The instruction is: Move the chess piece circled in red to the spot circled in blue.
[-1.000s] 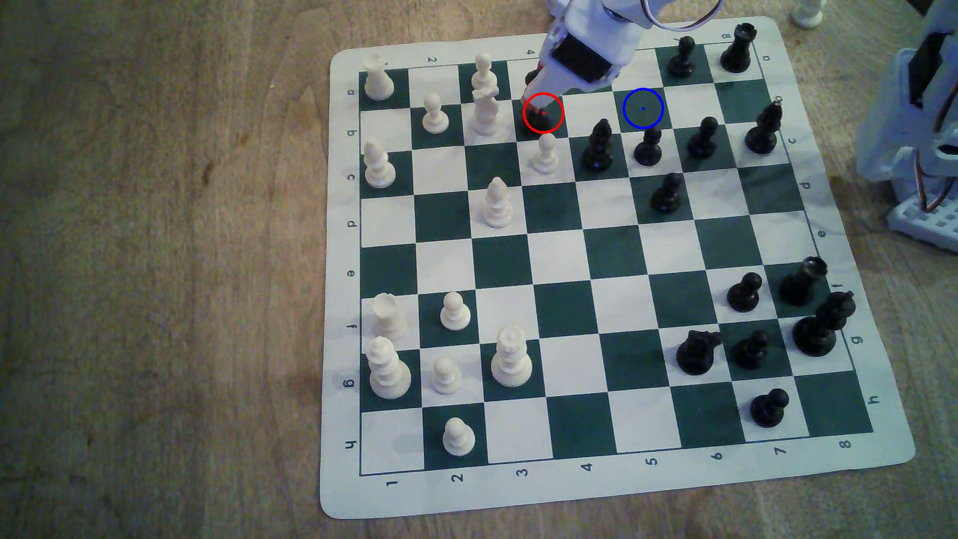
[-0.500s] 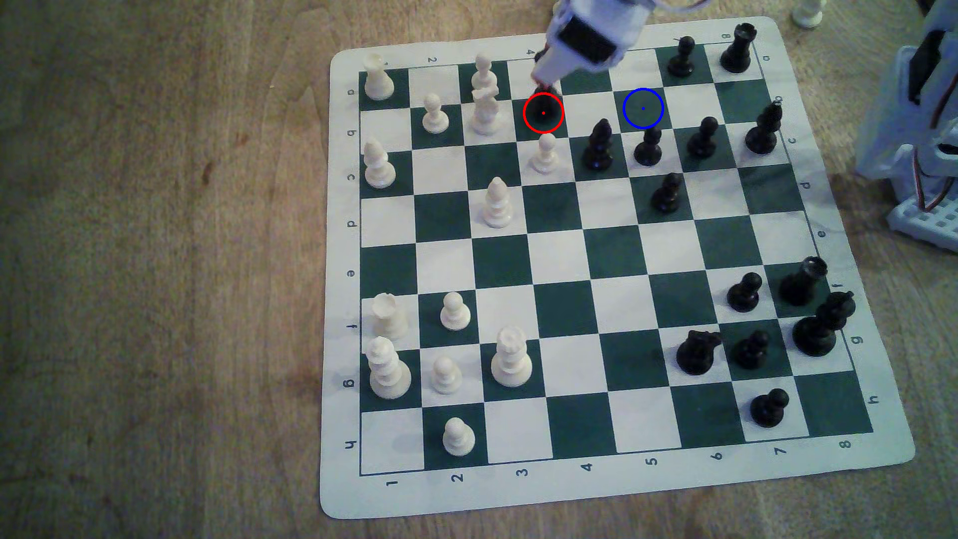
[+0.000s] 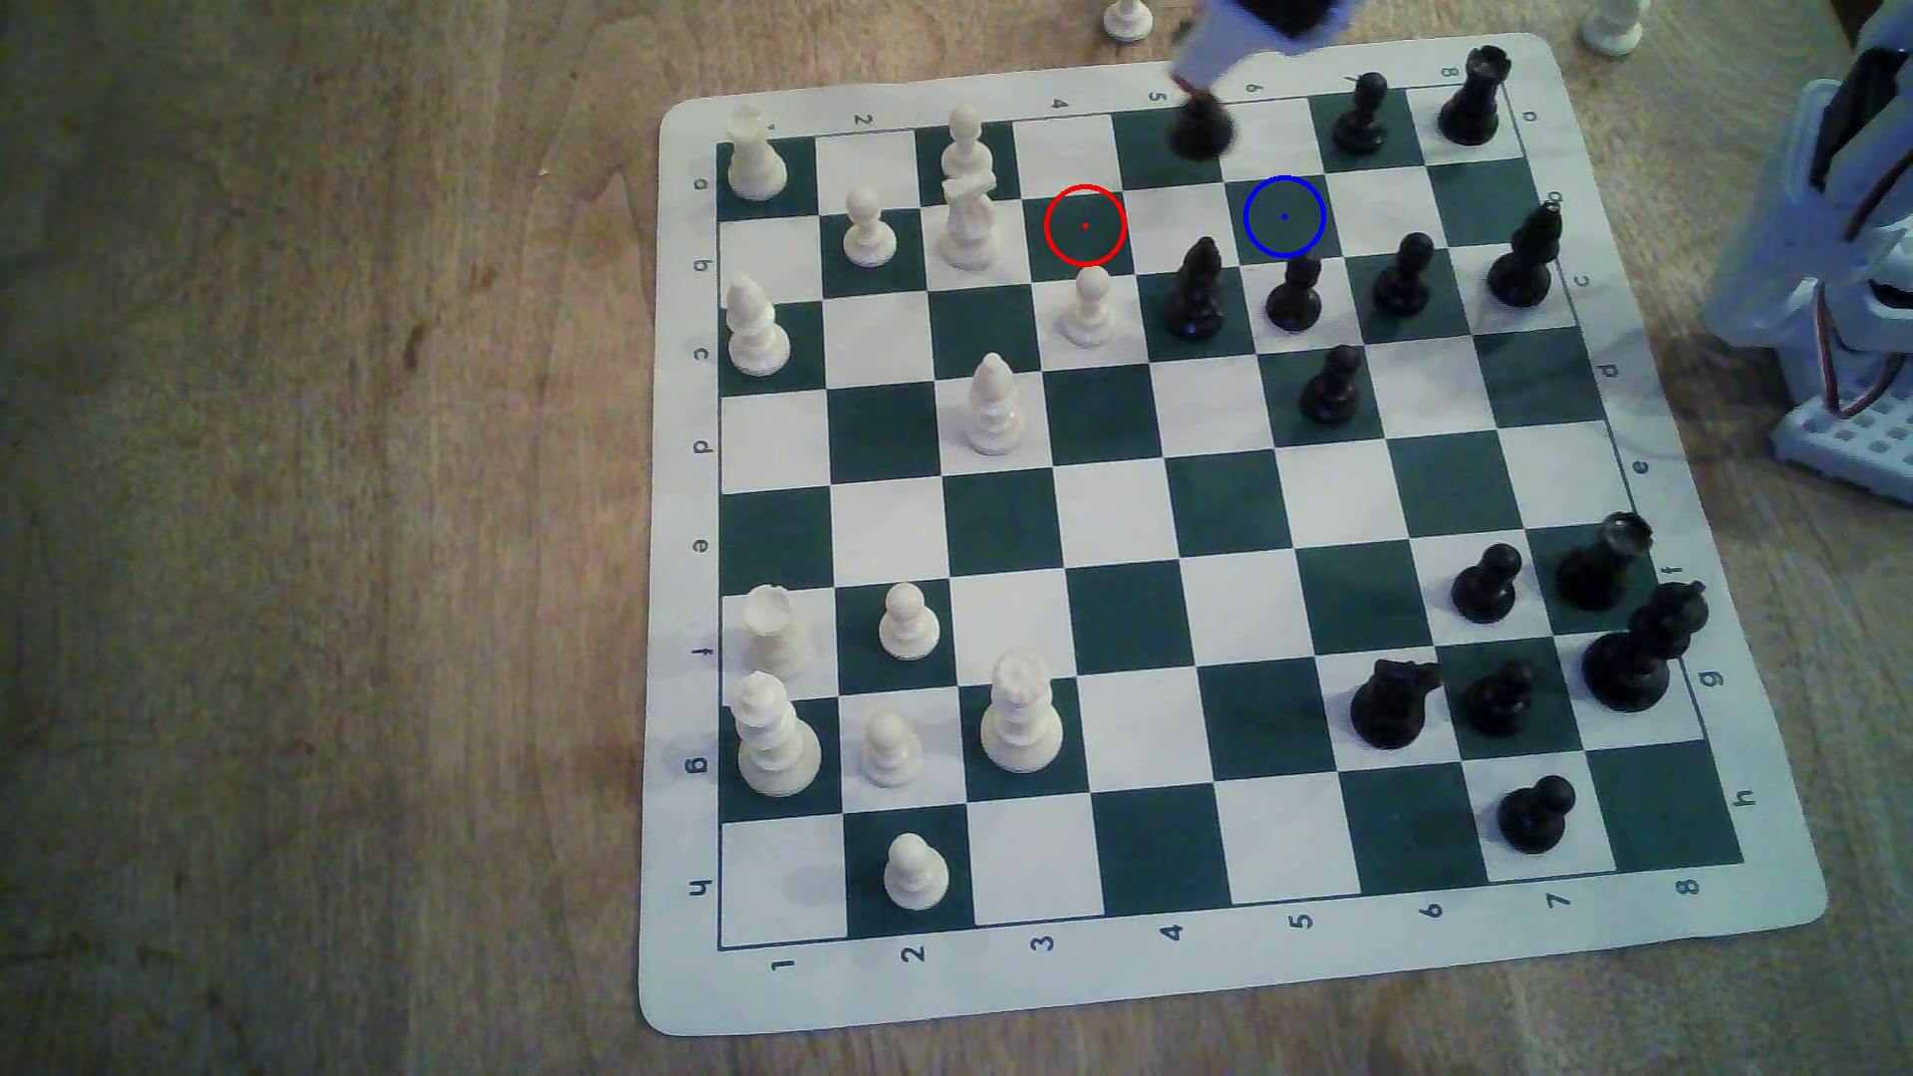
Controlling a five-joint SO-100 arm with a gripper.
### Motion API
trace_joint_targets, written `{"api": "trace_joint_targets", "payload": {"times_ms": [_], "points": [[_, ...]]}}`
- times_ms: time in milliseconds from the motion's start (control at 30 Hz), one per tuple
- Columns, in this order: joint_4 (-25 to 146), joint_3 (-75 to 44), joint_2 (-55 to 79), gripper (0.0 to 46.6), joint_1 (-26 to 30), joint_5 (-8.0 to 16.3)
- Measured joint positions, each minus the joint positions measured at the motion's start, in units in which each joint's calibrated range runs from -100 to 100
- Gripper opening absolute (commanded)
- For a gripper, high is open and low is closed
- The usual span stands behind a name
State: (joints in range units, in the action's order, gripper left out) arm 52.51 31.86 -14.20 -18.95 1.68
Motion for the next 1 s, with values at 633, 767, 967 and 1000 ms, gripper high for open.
{"api": "trace_joint_targets", "payload": {"times_ms": [633, 767, 967, 1000], "points": [[1.12, 16.90, -16.09, 0.3, 2.21, 1.81], [-2.95, 20.97, -16.51, 0.3, 2.58, 2.20], [-4.54, 21.42, -16.51, 0.3, 2.58, 2.20], [-4.54, 21.42, -16.51, 0.3, 2.58, 2.20]]}}
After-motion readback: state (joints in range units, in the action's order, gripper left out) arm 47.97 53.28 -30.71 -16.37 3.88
